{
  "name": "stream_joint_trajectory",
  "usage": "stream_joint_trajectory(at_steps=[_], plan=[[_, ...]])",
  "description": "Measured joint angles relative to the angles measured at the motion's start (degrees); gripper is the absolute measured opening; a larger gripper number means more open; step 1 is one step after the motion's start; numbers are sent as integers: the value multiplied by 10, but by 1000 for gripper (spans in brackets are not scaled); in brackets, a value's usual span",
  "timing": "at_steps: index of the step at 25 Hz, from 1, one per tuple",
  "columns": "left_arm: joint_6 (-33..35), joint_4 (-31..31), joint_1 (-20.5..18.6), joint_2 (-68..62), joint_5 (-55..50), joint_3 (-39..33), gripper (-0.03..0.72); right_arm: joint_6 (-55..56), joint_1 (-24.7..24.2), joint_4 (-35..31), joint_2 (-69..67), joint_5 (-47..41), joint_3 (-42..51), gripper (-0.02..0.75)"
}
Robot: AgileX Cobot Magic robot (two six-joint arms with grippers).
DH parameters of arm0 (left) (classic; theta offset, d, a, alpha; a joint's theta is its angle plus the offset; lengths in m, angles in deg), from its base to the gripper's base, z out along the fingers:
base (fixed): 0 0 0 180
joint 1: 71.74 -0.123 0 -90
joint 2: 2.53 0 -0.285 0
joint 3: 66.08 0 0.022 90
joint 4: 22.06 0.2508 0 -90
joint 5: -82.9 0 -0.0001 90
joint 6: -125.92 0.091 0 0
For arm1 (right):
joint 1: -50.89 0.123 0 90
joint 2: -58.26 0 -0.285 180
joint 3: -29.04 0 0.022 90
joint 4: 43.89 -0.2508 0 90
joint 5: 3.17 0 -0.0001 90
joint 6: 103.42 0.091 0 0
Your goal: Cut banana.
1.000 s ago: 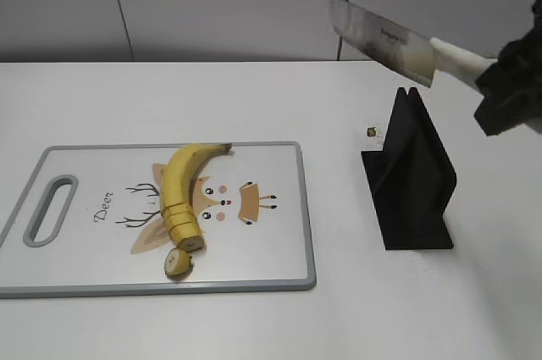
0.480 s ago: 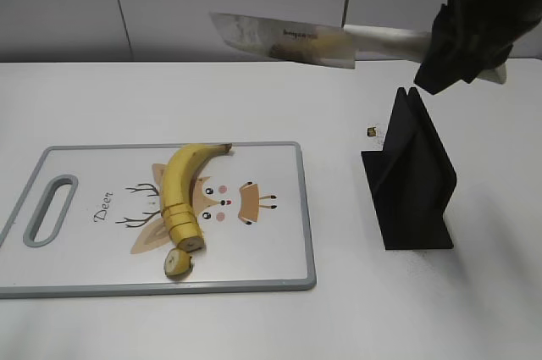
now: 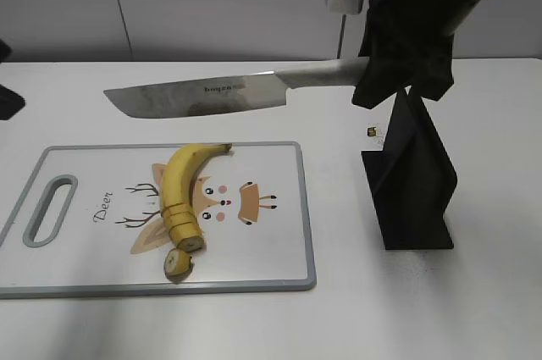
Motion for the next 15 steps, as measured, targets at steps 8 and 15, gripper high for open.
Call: stream_joint_trajectory(at_steps=[8,15], plan=[[18,51,61,-175,-35,106,596,-85,0,-42,-57,0,-25,161],[21,58,64,-260,-38,121,591,-119,0,-78,-88,2,-29,161]])
